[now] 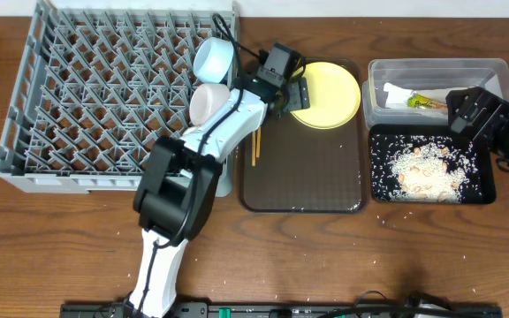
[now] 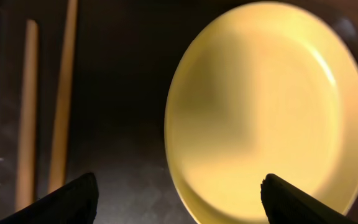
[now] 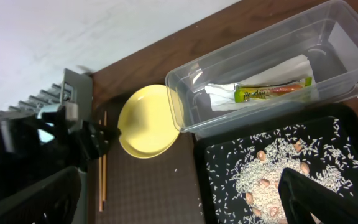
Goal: Sort waste into correct bins and load items into the dishwasher
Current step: 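Move the left gripper to the yellow plate and grasp its rim, then tilt the yellow plate up off the tray with the left gripper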
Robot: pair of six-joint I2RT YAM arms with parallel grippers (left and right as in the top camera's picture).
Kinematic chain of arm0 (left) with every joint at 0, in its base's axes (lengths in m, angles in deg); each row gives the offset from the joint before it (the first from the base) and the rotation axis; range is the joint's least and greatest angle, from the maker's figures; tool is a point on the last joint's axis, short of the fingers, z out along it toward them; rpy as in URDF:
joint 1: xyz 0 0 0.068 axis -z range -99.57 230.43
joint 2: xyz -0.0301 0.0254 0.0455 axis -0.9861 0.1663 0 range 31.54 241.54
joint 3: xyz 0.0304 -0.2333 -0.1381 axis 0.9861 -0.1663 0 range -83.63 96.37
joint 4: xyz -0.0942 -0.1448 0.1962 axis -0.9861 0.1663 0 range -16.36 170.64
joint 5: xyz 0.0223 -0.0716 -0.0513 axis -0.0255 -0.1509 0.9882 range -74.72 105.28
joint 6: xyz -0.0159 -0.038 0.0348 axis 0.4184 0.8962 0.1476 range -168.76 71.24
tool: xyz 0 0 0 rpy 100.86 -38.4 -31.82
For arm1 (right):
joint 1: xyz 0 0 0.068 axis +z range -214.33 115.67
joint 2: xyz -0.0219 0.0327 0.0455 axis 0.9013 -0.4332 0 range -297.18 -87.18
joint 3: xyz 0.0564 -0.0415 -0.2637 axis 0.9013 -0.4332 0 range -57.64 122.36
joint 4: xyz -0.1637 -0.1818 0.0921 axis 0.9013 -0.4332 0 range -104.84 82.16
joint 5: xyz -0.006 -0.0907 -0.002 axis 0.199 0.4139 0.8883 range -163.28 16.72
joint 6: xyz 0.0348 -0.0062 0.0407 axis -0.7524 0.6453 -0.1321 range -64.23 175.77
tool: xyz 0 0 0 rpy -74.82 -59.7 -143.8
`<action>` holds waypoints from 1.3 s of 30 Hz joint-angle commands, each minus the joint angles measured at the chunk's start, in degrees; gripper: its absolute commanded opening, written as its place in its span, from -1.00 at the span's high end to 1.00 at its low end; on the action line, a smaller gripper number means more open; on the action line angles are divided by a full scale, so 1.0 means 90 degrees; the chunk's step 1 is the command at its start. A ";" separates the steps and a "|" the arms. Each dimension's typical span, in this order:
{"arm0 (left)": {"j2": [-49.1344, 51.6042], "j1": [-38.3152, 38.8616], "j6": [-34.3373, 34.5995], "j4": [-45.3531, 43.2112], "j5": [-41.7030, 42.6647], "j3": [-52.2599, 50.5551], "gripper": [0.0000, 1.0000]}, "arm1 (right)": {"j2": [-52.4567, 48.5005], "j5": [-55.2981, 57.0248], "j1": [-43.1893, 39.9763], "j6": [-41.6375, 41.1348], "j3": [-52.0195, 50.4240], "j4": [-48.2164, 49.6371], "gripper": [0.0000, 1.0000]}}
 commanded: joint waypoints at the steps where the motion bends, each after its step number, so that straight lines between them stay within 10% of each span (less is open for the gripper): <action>1: 0.0219 0.0005 0.0143 -0.0182 0.0153 -0.0049 -0.69 | 0.0005 -0.0005 -0.0041 -0.0034 0.0051 -0.0002 -0.98; 24: 0.1200 0.0408 -0.0889 -0.1005 -0.1593 -0.0056 -0.50 | -0.0010 -0.0005 -0.0029 -0.0032 0.0053 -0.0002 -0.98; 36: 0.1217 0.0425 -0.0886 -0.1003 -0.1588 -0.0056 0.84 | -0.0012 -0.0005 -0.0029 -0.0032 0.0051 -0.0002 -0.98; 39: 0.1115 0.0415 -0.0886 -0.0967 -0.1574 -0.0053 0.85 | -0.0012 -0.0005 -0.0029 -0.0034 0.0053 -0.0002 -0.98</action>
